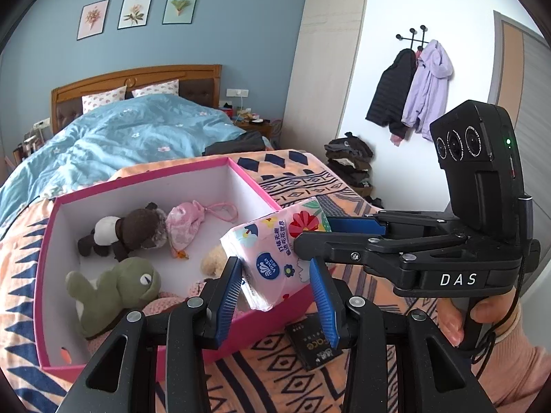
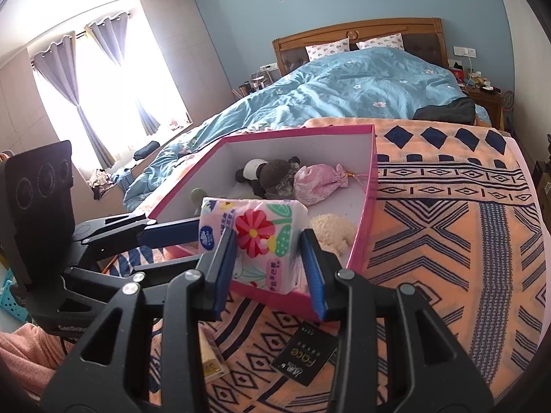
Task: Organize objects
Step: 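Carry the Vinda pack into the pink box and open the left gripper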
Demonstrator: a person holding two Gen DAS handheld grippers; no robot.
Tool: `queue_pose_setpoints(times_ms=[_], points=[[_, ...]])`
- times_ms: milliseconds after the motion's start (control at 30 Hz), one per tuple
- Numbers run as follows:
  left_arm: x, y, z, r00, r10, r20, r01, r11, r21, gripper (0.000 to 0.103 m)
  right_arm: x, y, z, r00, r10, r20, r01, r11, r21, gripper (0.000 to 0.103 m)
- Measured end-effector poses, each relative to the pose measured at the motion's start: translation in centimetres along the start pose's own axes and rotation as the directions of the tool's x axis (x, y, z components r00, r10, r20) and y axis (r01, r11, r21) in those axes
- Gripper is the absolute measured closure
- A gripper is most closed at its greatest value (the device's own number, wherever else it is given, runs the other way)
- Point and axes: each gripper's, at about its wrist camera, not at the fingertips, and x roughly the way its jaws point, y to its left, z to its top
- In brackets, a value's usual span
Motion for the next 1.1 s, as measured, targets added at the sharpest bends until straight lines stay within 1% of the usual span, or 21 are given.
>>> queue_pose_setpoints(times_ms=[367,933,1100], points=[[2.4,1.5,0.5,0.999,0.003,-0.048,-0.005,0.999,-0.043,0.062,2.1,-1.1,0.9,0.999,-0.035,-0.033,0.036,0.999,0.008,0.062],[4.0,2.0,0.3,0.996,0.008,-0.085,-0.013,0.998,-0.053,0.062,3.6,-2.1,0.7,0.996,-0.050,-0.069,0.053,0.998,0.030,0.062],[4.6,2.2,0.3,0.995,0.008,-0.099,-0.015,0.998,-0.061,0.062,4.1,-1.9,0.7,0.994,-0.075,-0.081,0.077,0.997,0.018,0.062]])
